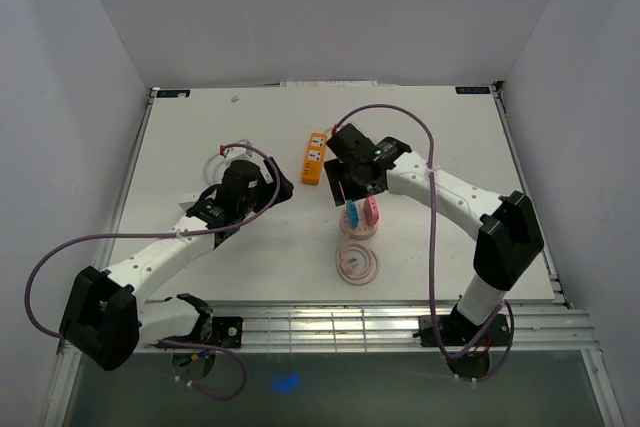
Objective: Insert the plug
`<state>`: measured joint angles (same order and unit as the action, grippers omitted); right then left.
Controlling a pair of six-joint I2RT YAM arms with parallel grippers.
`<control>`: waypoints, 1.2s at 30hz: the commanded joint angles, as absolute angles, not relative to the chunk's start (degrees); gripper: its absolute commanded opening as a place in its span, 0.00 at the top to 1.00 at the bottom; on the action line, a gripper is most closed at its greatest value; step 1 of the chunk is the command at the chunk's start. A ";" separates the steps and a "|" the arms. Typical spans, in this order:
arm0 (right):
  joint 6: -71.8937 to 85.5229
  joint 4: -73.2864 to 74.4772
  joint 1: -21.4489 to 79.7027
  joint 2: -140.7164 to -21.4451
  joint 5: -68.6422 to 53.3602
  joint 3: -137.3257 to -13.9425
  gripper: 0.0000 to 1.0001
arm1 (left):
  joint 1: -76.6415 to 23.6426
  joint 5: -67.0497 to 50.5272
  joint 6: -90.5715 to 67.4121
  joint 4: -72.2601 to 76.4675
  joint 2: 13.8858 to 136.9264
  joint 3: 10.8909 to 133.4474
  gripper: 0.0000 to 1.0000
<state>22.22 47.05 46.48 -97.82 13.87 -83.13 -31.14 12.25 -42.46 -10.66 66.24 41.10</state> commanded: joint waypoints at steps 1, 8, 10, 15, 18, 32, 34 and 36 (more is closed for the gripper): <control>20.22 46.85 44.22 -92.12 15.03 -82.89 0.28 | -31.90 7.66 -44.03 -9.32 67.67 42.54 0.02; 18.28 43.34 32.62 -90.09 14.41 -78.94 0.27 | -34.72 5.10 -47.10 -4.23 71.63 41.13 0.02; 18.19 40.80 28.84 -90.00 14.15 -77.35 0.27 | -35.77 4.75 -47.63 -3.08 73.29 40.87 0.02; 17.75 35.25 22.42 -92.28 13.54 -72.96 0.18 | -38.23 3.26 -49.83 2.02 77.34 40.78 0.03; 17.67 32.70 21.71 -95.70 13.10 -72.69 0.13 | -39.28 3.86 -50.80 3.25 78.84 41.13 0.04; 20.30 26.02 21.71 -105.64 14.41 -72.77 0.27 | -39.55 7.64 -47.99 0.27 75.76 43.15 0.03; 20.39 26.01 21.71 -106.61 14.59 -72.95 0.30 | -39.55 8.00 -47.81 0.35 75.24 43.24 0.03; 20.57 25.75 21.71 -107.05 14.50 -72.86 0.32 | -39.55 8.43 -47.55 0.26 74.97 43.24 0.03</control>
